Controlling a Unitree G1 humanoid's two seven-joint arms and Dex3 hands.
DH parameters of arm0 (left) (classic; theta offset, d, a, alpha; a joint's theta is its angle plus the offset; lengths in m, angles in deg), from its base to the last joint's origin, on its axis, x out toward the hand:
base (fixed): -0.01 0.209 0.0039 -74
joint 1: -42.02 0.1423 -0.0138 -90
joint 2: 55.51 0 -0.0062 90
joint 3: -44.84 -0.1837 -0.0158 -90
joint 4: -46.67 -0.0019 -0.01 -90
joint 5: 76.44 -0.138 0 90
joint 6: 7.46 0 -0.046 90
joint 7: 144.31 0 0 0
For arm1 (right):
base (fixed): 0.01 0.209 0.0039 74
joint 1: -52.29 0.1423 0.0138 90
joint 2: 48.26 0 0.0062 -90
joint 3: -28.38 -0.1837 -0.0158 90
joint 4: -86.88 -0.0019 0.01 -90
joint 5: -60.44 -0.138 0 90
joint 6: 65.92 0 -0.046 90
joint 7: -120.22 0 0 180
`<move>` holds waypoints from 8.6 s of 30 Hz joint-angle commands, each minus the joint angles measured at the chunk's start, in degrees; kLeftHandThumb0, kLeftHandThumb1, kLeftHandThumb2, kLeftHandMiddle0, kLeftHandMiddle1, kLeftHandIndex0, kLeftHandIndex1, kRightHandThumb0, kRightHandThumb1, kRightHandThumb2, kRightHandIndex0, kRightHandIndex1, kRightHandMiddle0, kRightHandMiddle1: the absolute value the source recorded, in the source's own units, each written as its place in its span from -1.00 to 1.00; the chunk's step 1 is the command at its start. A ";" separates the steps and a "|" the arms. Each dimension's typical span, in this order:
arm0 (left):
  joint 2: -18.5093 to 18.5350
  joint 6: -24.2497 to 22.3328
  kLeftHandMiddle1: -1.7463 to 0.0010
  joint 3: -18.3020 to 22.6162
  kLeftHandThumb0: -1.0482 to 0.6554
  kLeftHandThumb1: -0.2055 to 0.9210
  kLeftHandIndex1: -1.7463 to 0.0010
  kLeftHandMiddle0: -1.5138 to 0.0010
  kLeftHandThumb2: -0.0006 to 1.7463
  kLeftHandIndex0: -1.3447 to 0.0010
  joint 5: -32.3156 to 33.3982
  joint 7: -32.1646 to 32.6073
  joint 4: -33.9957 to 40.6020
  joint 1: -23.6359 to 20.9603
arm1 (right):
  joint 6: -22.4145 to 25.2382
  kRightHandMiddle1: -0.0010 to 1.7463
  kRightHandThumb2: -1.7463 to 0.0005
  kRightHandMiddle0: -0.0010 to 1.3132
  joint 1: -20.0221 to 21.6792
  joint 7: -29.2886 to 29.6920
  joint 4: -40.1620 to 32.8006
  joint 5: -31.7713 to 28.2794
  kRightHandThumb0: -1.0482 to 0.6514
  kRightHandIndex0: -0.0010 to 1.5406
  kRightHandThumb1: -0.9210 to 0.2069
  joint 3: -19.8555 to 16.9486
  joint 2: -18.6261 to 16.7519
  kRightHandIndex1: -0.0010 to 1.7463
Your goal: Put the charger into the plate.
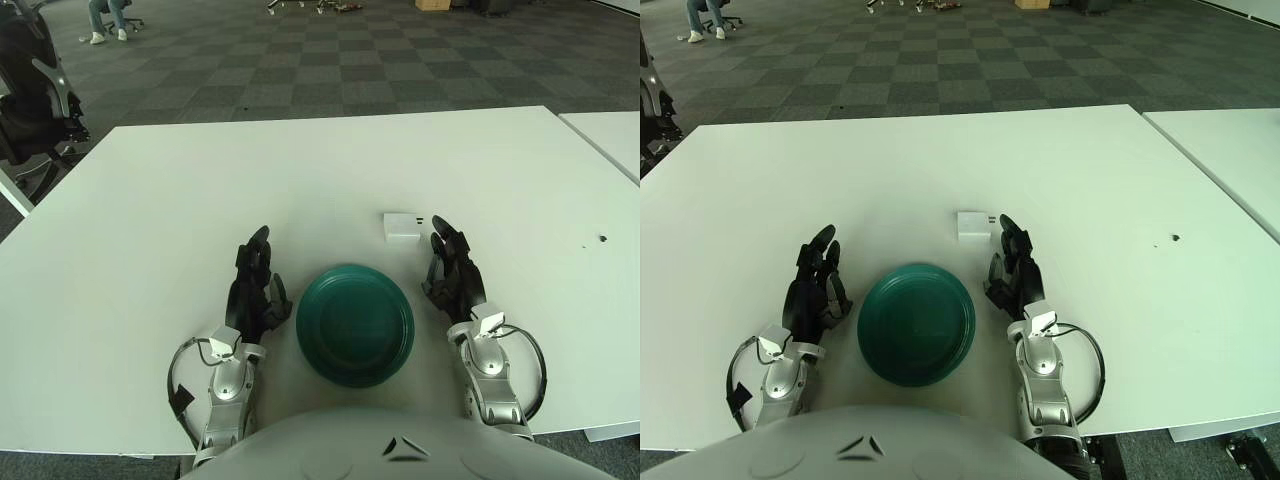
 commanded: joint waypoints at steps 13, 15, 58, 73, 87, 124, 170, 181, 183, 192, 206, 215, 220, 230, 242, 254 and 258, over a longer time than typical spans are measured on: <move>-0.94 -1.12 0.99 0.17 -0.87 1.00 0.23 0.70 0.13 1.00 -0.57 1.07 -5.75 0.53 | 16.05 -0.40 -0.01 -1.00 4.19 -0.87 -8.57 -2.67 -0.72 -0.78 -1.00 -3.15 1.68 -0.98; -1.12 -1.30 0.99 0.14 -0.86 1.00 0.23 0.69 0.13 1.00 -0.50 1.17 -5.69 0.43 | 17.04 -0.40 0.00 -1.00 5.66 -0.38 -8.65 -2.54 -0.73 -0.77 -1.00 -3.77 1.69 -0.98; 0.11 0.88 1.00 -1.53 -0.78 1.00 0.30 0.82 0.12 1.00 -5.00 2.11 -3.32 1.59 | 17.50 -0.54 0.17 -1.00 40.71 -16.77 -4.81 58.22 -0.74 -0.76 -1.00 28.19 26.91 -1.00; 0.57 0.92 1.00 -2.37 -0.81 1.00 0.32 0.82 0.15 1.00 -7.68 3.88 -1.94 2.48 | 13.22 -0.61 0.12 -1.00 43.07 -20.84 5.04 59.03 -0.72 -0.74 -1.00 31.73 26.44 -0.99; 0.11 -0.80 0.98 -1.65 -0.78 1.00 0.21 0.76 0.14 1.00 -3.55 2.79 -4.05 1.11 | 11.49 -0.81 0.11 -1.00 42.56 -24.24 9.37 56.63 -0.75 -0.82 -1.00 31.95 26.76 -1.00; -0.53 -0.39 1.00 -1.63 -0.76 1.00 0.35 0.79 0.14 1.00 -4.06 3.73 -6.00 -0.50 | 5.73 -0.62 0.17 -1.00 53.08 -12.62 46.47 53.53 -0.79 -0.91 -1.00 35.11 21.73 -0.99; -0.90 -0.87 0.99 -2.53 -0.84 1.00 0.22 0.78 0.15 1.00 -3.62 4.57 -3.82 0.11 | -2.16 1.00 -0.03 -0.43 58.65 21.06 67.65 49.75 -0.23 0.09 -0.50 39.70 21.04 1.00; -0.87 -0.31 0.98 -2.34 -0.88 1.00 0.20 0.73 0.16 1.00 -4.09 5.05 -4.40 -0.01 | -8.08 1.00 -0.17 -0.34 57.12 11.92 36.79 47.67 -0.25 0.13 -0.35 34.38 31.35 1.00; -0.81 -0.17 0.98 -2.33 -0.87 1.00 0.19 0.74 0.15 1.00 -4.24 5.10 -4.48 -0.17 | -9.23 1.00 -0.22 -0.30 56.88 11.30 34.03 46.60 -0.26 0.16 -0.29 32.86 31.82 1.00; -0.91 -1.36 0.98 -2.98 -0.88 1.00 0.19 0.73 0.17 1.00 -6.26 6.30 -3.16 0.17 | -10.34 1.00 -0.39 -0.16 52.92 2.40 14.78 41.19 -0.30 0.31 -0.07 26.82 33.88 1.00; -1.01 -1.39 0.98 -3.29 -0.90 1.00 0.20 0.70 0.18 1.00 -6.21 6.93 -4.04 -0.27 | -9.27 1.00 -0.49 -0.08 46.44 -9.17 -4.51 37.41 -0.33 0.50 0.05 22.33 33.24 1.00; -0.69 -1.66 0.99 -3.26 -0.87 1.00 0.26 0.77 0.18 1.00 -5.64 6.31 -5.02 -0.92 | -7.28 1.00 -0.46 -0.11 40.02 -19.50 -22.88 37.16 -0.32 0.57 0.00 23.06 31.83 1.00; -0.20 -2.36 0.99 -3.31 -0.87 1.00 0.46 0.87 0.17 1.00 -3.78 4.56 -4.52 -0.97 | -11.62 1.00 -0.44 -0.12 39.78 -21.55 -22.29 34.38 -0.32 0.60 -0.01 23.59 31.83 1.00; -0.35 -10.35 1.00 -5.96 -0.88 1.00 0.79 0.95 0.17 1.00 -5.08 5.03 9.72 2.25 | -24.13 1.00 -0.33 -0.21 37.35 -25.77 -26.10 33.61 -0.29 0.39 -0.15 26.49 34.32 1.00; -1.91 -12.09 0.99 -7.78 -0.83 1.00 0.83 0.95 0.17 1.00 -6.21 7.91 13.00 2.90 | -34.32 1.00 -0.27 -0.27 41.77 -22.44 -12.87 48.51 -0.27 0.31 -0.23 38.35 24.64 1.00; -0.42 -11.91 0.97 -6.83 -0.75 1.00 0.51 0.84 0.17 1.00 -4.85 7.39 10.47 2.72 | -30.88 1.00 -0.31 -0.23 25.72 -18.46 -14.13 46.83 -0.28 0.41 -0.17 36.08 28.39 1.00; -0.39 -10.80 0.96 -6.24 -0.74 1.00 0.39 0.80 0.16 1.00 -4.67 7.33 8.71 1.97 | -29.13 1.00 -0.30 -0.23 27.84 -23.00 -14.20 43.55 -0.28 0.44 -0.18 34.97 29.10 1.00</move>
